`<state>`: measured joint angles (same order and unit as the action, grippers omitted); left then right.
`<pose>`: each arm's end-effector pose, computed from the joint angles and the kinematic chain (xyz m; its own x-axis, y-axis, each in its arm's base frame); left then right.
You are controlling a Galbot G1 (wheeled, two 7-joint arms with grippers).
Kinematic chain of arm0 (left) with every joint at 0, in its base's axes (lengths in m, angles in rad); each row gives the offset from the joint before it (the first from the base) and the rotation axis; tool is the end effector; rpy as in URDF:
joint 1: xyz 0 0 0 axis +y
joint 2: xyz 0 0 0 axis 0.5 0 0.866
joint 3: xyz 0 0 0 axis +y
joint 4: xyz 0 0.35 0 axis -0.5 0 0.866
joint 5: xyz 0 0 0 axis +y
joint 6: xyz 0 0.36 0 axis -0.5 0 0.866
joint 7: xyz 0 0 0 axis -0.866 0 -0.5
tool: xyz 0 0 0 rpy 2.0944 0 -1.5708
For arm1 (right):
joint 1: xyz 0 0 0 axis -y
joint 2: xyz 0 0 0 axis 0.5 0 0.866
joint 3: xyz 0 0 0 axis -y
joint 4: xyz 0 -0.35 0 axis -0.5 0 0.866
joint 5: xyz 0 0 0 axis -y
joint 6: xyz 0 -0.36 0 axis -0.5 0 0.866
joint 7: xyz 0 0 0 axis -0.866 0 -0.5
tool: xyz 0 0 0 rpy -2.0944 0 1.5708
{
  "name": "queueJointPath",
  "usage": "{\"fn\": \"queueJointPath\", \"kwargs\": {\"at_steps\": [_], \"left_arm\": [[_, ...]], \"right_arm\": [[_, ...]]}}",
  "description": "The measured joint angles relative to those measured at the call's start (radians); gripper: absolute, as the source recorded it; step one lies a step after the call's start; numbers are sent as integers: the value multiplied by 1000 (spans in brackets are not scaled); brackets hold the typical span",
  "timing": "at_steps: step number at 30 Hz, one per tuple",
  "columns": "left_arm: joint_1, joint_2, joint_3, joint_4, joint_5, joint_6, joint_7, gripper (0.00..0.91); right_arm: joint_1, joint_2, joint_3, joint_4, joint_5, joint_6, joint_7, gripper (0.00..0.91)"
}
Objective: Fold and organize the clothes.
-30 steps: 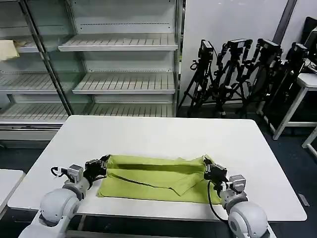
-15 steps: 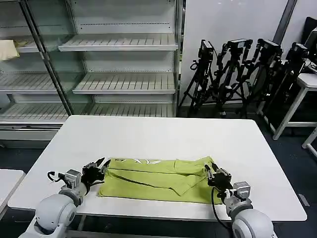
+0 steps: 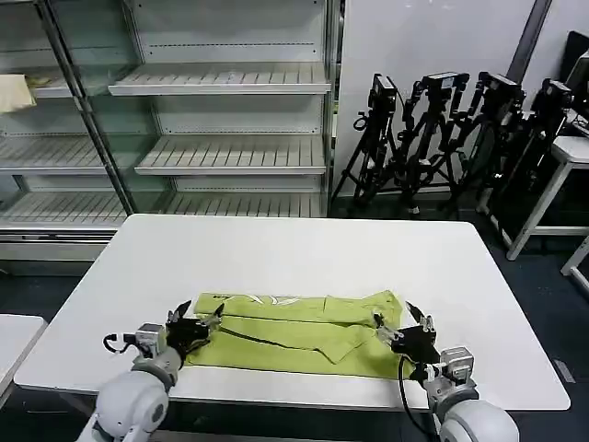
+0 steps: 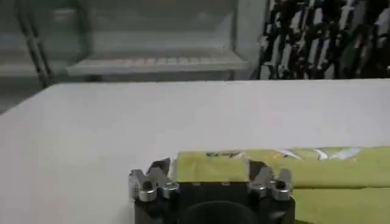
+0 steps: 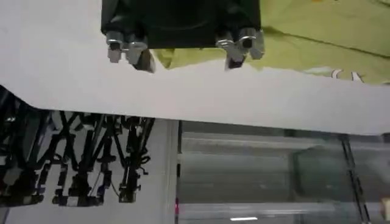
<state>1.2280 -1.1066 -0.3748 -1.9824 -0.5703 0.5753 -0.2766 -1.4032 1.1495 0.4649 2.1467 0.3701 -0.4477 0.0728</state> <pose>0.2839 0.0485 -0.2614 -0.8902 0.0791 0.4486 0.0776 0.9967 -0.0219 0.2310 -0.0468 -0.2435 -0.9397 -0.1865 0.2867 -0.2023 0.9790 -0.0262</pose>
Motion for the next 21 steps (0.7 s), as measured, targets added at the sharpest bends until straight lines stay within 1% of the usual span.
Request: {"fn": "queueJointPath", "kwargs": {"at_steps": [1, 2, 3, 4, 13, 14, 21], "left_arm": [[-1, -4, 7, 4, -7, 0, -17, 867], [-2, -8, 14, 8, -13, 0, -34, 635], [-4, -13, 22, 14, -20, 1, -53, 141], [-5, -18, 29, 18, -24, 1, -65, 20], [-26, -44, 67, 42, -46, -2, -159, 10], [-28, -46, 69, 45, -47, -2, -166, 20], [-34, -53, 85, 59, -37, -3, -190, 10]], "right_arm": [[-3, 0, 1, 0, -2, 2, -1, 907], [-6, 0, 1, 0, -4, 4, -2, 907], [-8, 0, 1, 0, -5, 5, -2, 907], [-9, 1, 1, 0, -7, 6, -3, 907], [-30, 3, 0, 5, -19, 13, -5, 907], [-32, 4, 0, 5, -20, 14, -5, 907], [-42, 8, -1, 9, -26, 18, -6, 907]]}}
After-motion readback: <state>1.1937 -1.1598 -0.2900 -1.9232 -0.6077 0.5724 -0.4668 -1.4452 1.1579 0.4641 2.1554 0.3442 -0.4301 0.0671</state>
